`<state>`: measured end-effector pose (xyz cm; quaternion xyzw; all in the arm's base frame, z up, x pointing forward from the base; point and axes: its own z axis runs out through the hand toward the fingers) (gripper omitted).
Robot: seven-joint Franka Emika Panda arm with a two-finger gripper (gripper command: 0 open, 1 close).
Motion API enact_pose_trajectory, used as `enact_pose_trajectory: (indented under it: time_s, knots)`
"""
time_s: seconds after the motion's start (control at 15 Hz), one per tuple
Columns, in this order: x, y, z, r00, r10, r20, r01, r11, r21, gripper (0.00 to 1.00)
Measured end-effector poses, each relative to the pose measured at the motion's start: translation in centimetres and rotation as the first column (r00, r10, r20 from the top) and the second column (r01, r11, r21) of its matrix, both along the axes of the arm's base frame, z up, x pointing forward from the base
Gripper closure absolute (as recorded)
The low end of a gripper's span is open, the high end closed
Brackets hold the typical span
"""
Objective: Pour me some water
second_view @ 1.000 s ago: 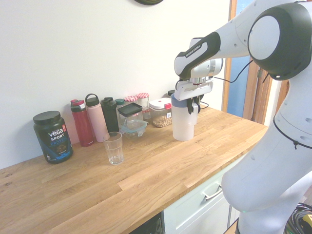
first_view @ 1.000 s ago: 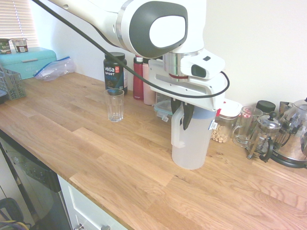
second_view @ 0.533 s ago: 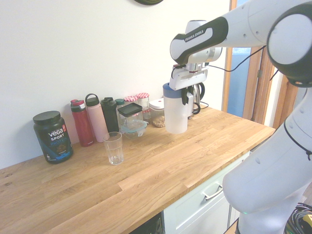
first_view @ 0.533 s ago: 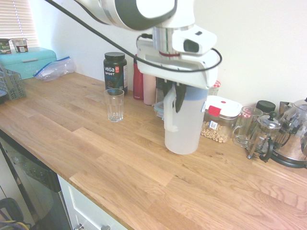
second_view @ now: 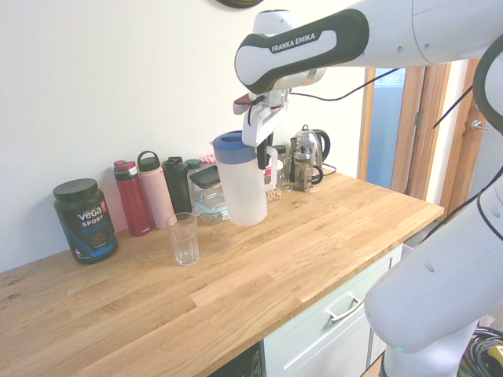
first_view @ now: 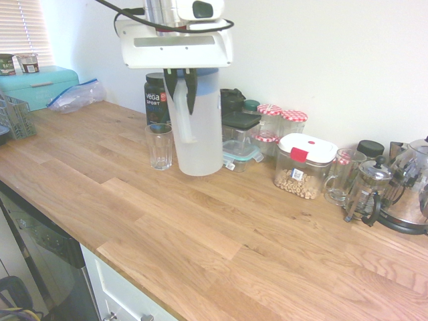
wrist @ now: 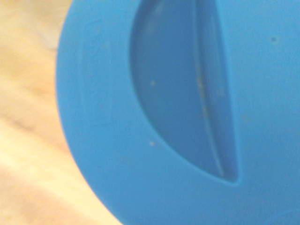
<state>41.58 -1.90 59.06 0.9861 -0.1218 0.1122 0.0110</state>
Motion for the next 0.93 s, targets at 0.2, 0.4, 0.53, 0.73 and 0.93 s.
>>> enact_pose_trajectory:
  time_s: [0.2,0.4,0.53,0.73,0.93]
  knots:
    - [1.7,3.4,-0.5,0.985,0.165,-0.055,-0.168,0.984,-0.058,1.00]
    - [4.3,5.8,-1.6,0.944,0.286,-0.166,-0.309,0.943,-0.126,1.00]
    - [5.6,7.0,-1.9,0.909,0.338,-0.242,-0.387,0.902,-0.191,1.00]
    - [6.7,8.4,-2.9,0.855,0.370,-0.363,-0.477,0.835,-0.274,1.00]
    - [8.0,8.7,-5.0,0.827,0.359,-0.432,-0.515,0.791,-0.330,1.00]
